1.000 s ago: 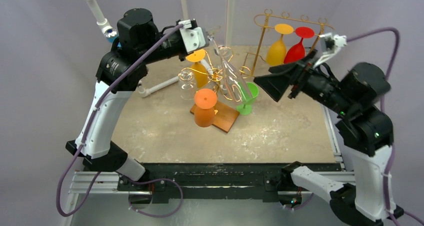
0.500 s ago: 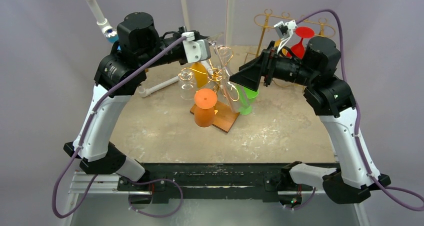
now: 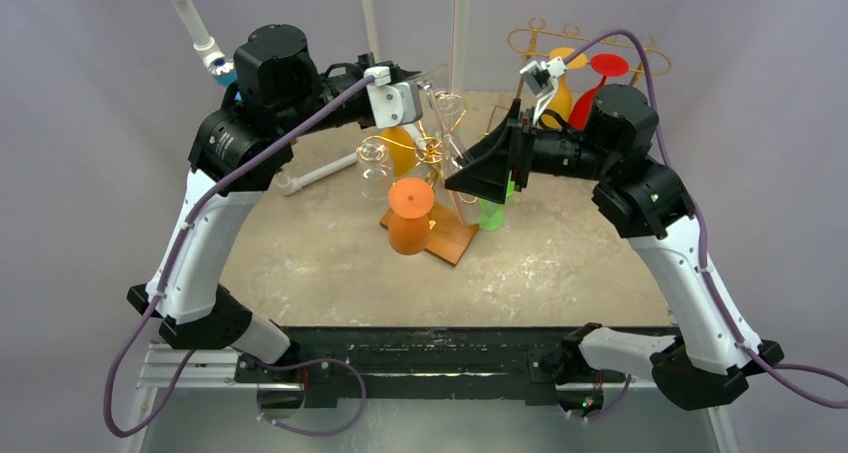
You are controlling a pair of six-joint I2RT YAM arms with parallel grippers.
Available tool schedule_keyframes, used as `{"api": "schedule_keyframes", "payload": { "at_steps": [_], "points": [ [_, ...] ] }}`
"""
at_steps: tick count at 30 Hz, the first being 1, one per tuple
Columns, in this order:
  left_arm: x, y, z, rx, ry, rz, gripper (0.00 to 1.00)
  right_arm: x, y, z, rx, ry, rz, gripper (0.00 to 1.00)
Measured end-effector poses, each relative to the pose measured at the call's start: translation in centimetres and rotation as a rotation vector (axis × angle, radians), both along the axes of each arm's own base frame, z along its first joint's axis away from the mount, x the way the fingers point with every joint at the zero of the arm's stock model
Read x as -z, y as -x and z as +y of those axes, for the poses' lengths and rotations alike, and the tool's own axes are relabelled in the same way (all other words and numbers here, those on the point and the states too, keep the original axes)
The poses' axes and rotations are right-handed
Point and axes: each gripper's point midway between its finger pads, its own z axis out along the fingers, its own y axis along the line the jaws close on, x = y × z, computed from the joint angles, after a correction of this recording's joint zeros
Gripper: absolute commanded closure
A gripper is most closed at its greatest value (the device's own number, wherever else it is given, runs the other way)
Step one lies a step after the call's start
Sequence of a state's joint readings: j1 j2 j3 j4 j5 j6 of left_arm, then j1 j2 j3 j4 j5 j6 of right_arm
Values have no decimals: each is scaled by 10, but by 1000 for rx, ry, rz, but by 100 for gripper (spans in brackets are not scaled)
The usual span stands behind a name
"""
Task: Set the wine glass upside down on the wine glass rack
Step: Turn the wine glass upside down at the wine rack.
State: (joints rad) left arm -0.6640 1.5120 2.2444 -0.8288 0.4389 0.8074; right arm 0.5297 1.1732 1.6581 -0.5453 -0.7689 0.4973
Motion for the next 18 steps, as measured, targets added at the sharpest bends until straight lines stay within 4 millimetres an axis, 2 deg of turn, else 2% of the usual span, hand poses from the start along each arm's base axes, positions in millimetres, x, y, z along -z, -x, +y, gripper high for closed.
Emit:
{"api": "schedule_keyframes", "payload": {
  "at_steps": [5,6,8,9,11,12,14,18],
  "points": [
    [-2,2,-1,9,0,-10,100,8,-1,10,-3,23,10,80],
    [-2,2,-1,7,-3,-18,100,10,-2,10,2,28,10,84],
    [-2,1,-2,8,-6,-21,100,11,-6,10,23,33,12,85],
    [-1,0,-2,6,-5,-22,95,10,-6,9,28,33,4,85],
    [-2,0,-2,5,5,-28,55,9,-7,7,48,32,-6,87],
    [-3,0,-2,5,9,-29,42,8,-6,6,56,30,-12,88],
    [-7,0,0,-13,36,-23,27,7,-9,0,99,33,-31,91],
    [-13,3,8,-55,100,30,6,17,-13,-19,215,60,-77,97]
  ]
}}
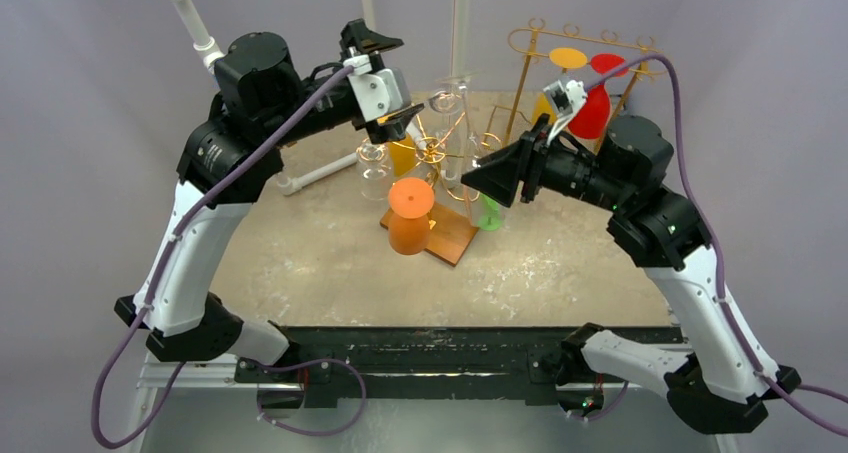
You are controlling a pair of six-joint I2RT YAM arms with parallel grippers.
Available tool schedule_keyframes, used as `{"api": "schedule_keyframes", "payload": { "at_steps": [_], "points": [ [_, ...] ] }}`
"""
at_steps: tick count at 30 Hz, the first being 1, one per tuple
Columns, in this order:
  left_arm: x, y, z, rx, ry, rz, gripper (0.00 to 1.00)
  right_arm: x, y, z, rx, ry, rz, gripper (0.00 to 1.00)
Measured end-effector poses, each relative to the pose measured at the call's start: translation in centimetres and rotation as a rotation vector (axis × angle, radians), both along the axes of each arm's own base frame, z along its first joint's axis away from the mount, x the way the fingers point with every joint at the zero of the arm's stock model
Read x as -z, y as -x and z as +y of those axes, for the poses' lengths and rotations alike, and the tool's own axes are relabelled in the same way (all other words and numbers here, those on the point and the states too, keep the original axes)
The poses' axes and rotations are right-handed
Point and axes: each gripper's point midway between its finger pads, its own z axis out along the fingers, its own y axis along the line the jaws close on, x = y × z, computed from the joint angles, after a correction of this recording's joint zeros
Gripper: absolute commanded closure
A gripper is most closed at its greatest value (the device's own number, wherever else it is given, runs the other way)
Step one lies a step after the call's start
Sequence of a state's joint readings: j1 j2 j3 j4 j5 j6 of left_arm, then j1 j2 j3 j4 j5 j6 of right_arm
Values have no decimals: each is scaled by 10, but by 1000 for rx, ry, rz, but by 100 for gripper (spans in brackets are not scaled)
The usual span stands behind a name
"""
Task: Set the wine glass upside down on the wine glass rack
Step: Turn the wine glass upside down at the wine rack.
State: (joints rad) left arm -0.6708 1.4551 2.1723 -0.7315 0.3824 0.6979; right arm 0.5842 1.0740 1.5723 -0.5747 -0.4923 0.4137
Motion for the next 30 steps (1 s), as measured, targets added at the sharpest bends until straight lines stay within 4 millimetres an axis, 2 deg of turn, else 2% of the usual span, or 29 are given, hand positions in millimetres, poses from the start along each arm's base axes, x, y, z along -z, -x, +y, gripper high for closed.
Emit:
{"api": "schedule_keyframes", "payload": {
  "at_steps": [3,11,14,21,24,26,30],
  "points": [
    [1,5,8,-28,28,46,0,16,-2,-19,99,32,-32,98],
    [19,13,32,-129,18,180,0,63,-5,-62,308,103,-65,100],
    [21,15,41,-163,4,200,0,89,-7,-73,361,137,-59,100],
    [36,23,59,-221,-46,247,0,147,-21,-78,414,201,-41,100],
    [42,26,64,-232,-66,259,0,165,-27,-77,420,229,-39,100],
    [44,29,68,-242,-75,260,0,170,-31,-75,418,235,-47,100],
    [44,34,75,-249,-77,252,0,165,-38,-70,418,215,-91,100]
  ]
}}
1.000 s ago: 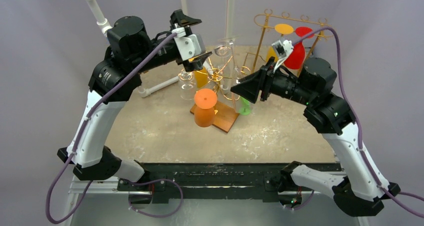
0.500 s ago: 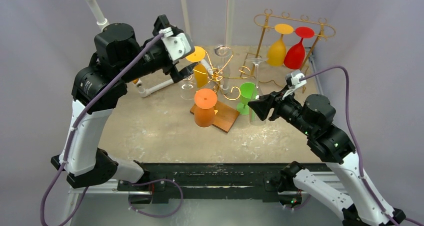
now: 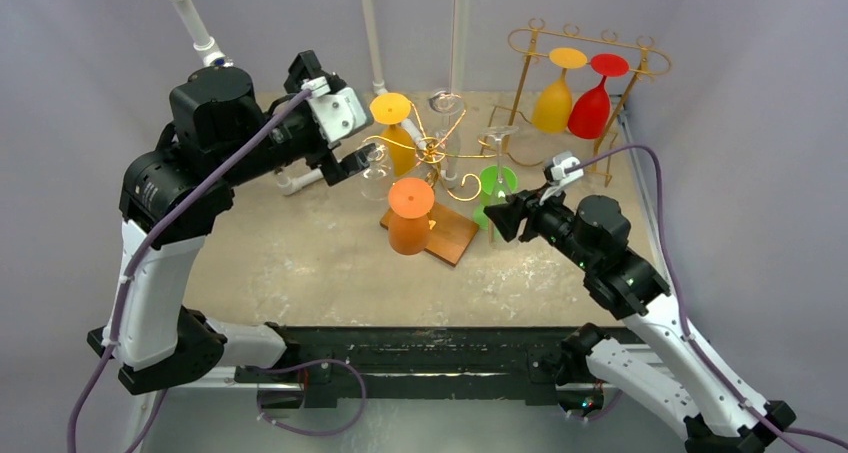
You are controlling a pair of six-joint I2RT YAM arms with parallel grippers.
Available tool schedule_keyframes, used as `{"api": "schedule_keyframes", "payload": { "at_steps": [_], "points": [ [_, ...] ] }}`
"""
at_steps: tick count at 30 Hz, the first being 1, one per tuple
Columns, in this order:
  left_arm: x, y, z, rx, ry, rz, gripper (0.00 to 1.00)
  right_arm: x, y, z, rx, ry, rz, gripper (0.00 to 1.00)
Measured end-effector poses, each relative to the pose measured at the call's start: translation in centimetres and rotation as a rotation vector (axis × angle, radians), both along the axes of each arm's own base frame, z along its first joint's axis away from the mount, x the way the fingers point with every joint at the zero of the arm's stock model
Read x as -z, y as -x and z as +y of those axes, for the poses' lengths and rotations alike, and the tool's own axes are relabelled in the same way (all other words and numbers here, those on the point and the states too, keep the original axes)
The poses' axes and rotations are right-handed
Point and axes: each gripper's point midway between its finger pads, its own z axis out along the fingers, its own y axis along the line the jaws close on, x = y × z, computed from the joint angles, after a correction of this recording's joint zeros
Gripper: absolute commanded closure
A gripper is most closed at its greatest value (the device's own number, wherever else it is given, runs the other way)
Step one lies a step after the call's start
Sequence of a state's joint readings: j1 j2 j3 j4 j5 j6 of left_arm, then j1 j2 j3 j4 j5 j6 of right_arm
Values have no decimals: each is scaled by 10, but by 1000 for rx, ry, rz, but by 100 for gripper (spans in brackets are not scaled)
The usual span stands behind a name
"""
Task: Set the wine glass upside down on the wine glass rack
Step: Turn the wine glass upside down at the wine rack.
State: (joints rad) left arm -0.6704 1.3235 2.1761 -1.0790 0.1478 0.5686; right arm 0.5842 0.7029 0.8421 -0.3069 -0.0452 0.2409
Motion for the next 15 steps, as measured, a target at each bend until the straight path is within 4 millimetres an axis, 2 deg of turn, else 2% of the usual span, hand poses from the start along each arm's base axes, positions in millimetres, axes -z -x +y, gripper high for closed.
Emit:
{"api": "schedule_keyframes", "payload": {
  "at_steps": [4,11,15],
  "points": [
    [-4,4,5,-6,9,-14,0,-3,-4,4,-13,-15,-39,100],
    [-1,3,4,-8,3,-7,0,9,-12,18,-47,-6,-49,100],
    [1,0,3,-15,-4,-1,0,13,-9,31,-87,8,-78,100]
  ]
}}
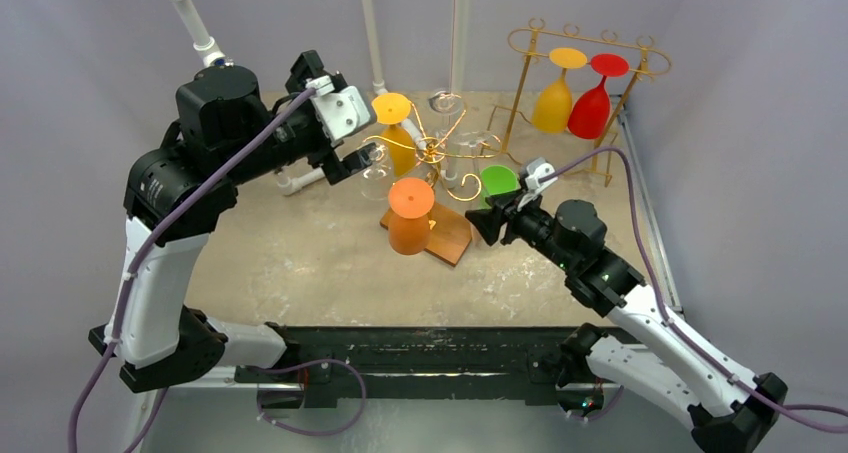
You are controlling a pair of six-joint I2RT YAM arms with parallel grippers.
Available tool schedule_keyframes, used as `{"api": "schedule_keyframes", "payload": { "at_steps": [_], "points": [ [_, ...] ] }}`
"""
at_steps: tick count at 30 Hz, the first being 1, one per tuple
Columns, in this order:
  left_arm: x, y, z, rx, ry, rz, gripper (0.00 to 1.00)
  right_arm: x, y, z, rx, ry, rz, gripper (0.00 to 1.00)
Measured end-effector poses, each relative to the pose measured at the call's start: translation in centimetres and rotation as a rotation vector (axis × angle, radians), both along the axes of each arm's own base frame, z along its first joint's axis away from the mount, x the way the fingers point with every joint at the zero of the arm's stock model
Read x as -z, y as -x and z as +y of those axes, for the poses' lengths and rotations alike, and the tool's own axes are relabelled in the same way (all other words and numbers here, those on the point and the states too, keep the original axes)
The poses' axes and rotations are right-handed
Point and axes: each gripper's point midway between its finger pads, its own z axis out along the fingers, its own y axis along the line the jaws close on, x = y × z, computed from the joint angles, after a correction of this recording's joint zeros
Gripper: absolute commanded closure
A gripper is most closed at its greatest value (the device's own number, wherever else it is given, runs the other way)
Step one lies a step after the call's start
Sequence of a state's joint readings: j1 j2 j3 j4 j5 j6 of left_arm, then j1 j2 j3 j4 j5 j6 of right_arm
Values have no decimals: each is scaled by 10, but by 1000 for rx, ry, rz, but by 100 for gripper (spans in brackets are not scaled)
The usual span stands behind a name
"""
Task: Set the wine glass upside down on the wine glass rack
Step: Turn the wine glass upside down at the wine rack.
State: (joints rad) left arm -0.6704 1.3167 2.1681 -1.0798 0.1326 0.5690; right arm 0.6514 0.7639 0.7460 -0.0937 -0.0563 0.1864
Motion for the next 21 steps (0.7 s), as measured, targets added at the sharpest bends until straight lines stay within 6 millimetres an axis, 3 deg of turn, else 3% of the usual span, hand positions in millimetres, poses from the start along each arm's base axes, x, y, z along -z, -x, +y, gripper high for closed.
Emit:
{"api": "schedule_keyframes", "payload": {
  "at_steps": [6,21],
  "points": [
    [4,-5,-3,-6,-10,11,0,12,5,12,-47,21,-56,100],
    [8,-9,-5,-11,-18,19,0,17,17,35,-135,33,-145,100]
  ]
}}
